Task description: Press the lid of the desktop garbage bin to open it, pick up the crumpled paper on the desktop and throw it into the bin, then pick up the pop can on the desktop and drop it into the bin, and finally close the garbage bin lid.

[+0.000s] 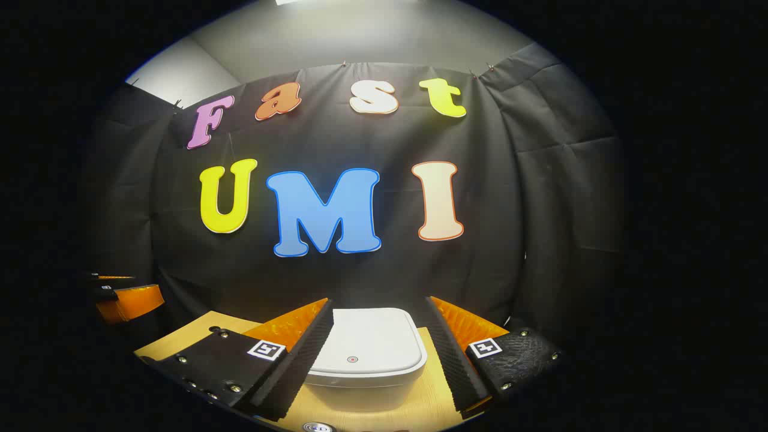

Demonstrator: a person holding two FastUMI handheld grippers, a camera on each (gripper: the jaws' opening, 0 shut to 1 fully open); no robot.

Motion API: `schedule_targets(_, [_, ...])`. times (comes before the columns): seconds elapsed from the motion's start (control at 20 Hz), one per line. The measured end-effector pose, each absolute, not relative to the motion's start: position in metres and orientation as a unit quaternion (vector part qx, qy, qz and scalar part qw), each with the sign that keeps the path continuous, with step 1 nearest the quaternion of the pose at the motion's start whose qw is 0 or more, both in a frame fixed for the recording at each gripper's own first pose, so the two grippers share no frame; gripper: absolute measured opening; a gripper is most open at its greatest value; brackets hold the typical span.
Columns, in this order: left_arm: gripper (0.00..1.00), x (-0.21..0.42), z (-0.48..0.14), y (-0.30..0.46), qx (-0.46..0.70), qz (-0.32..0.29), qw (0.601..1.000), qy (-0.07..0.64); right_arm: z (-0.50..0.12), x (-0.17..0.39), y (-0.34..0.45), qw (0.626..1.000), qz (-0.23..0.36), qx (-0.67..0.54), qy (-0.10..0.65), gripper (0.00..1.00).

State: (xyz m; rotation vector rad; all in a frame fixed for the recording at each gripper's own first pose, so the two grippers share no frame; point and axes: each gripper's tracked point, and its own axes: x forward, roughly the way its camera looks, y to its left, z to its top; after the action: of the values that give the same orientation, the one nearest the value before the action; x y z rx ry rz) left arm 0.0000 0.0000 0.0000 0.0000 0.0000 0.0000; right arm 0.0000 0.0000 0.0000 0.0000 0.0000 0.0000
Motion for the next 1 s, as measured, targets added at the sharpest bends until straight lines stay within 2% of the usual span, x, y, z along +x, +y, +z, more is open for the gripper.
schedule_targets(1.0, [0.96, -0.0001, -0.0016, 0.0028, -0.002, 0.006, 1.000, 0.001, -0.0038, 0.0032, 0.0027, 1.000, 0.014, 0.000, 0.013, 0.96])
